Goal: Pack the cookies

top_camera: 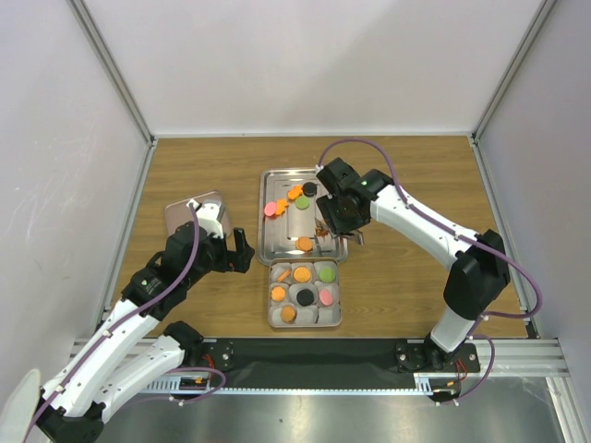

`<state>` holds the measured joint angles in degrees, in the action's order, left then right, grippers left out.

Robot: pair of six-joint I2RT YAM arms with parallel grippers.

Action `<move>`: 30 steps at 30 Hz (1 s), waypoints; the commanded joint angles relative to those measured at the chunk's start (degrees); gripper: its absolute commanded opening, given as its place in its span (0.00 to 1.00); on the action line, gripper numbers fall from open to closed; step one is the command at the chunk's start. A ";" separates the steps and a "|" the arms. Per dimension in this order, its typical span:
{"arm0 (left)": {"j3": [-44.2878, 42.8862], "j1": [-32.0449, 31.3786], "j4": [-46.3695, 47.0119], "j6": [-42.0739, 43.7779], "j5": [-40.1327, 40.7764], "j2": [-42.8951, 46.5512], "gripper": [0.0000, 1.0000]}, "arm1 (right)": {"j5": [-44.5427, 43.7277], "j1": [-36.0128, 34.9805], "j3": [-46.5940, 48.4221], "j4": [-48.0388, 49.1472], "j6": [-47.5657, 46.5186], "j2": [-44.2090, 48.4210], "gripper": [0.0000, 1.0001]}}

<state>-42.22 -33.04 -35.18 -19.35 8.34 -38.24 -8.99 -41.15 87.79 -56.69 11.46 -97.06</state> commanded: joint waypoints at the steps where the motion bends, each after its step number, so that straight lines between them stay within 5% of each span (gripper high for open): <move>1: -0.67 0.34 1.78 0.72 -0.78 0.36 1.00 | -1.29 -0.69 3.18 1.05 -0.56 -0.85 0.57; 16: -0.67 0.34 1.78 0.72 -0.52 0.36 1.00 | -3.75 -2.71 5.64 -0.44 -0.74 -5.95 0.54; 30: -0.67 0.34 1.87 0.72 -0.69 0.45 1.00 | -4.19 -2.54 7.92 -2.46 -0.74 -3.32 0.34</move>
<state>-42.22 -33.04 -35.16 -19.35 8.34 -38.22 -11.46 -43.70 92.51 -58.30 10.85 -103.33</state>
